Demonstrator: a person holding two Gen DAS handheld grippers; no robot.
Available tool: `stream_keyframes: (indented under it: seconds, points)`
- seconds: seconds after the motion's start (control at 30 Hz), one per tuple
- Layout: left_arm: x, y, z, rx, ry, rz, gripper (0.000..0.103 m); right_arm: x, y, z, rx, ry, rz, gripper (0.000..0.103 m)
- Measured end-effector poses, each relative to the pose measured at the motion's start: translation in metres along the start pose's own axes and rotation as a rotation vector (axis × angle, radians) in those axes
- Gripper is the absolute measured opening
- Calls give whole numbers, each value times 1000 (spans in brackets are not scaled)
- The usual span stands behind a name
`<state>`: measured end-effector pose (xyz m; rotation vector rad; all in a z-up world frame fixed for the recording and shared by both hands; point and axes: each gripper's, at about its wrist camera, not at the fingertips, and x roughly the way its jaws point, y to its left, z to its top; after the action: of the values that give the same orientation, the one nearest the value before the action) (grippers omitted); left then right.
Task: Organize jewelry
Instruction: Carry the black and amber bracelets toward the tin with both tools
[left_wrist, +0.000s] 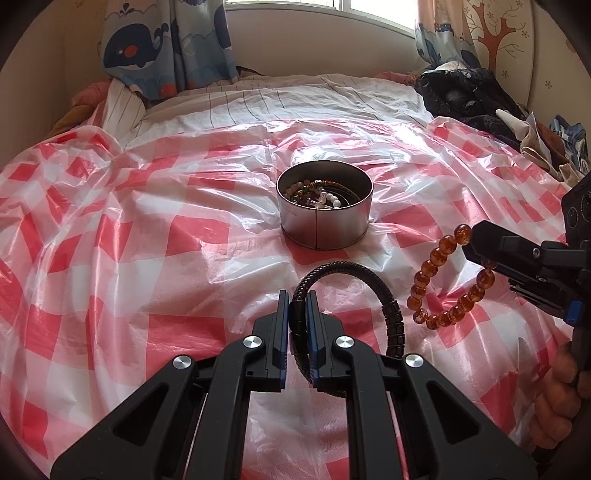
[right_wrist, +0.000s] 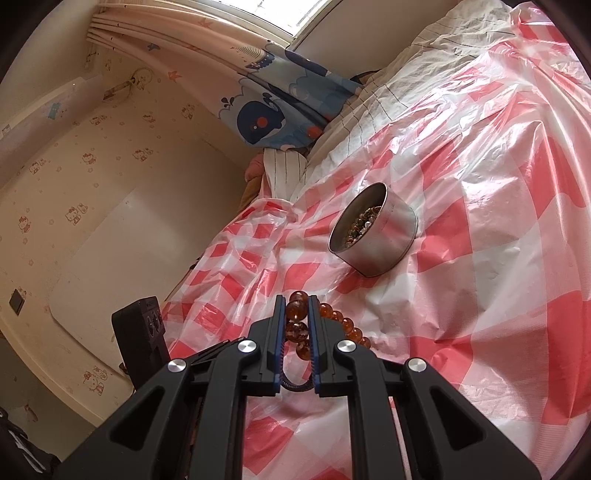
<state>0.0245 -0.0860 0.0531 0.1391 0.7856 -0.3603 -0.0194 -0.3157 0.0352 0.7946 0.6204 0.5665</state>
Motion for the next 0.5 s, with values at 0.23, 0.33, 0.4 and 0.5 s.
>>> stream_keyframes:
  seconds: [0.23,0.33,0.4,0.5]
  points:
    - [-2,-2,1,11,-5,4,8,-1,1,1,6,-5,13,12]
    - [-3,-2,2,14,-8,0,8,-2,1,2,7,-10,19,12]
    - [-4,-3,2,14,-11,-2,8,-3,1,3,8,-13,23,12]
    - [-5,-2,3,2,-12,-18,8,-5,2,4,8,-20,28,12]
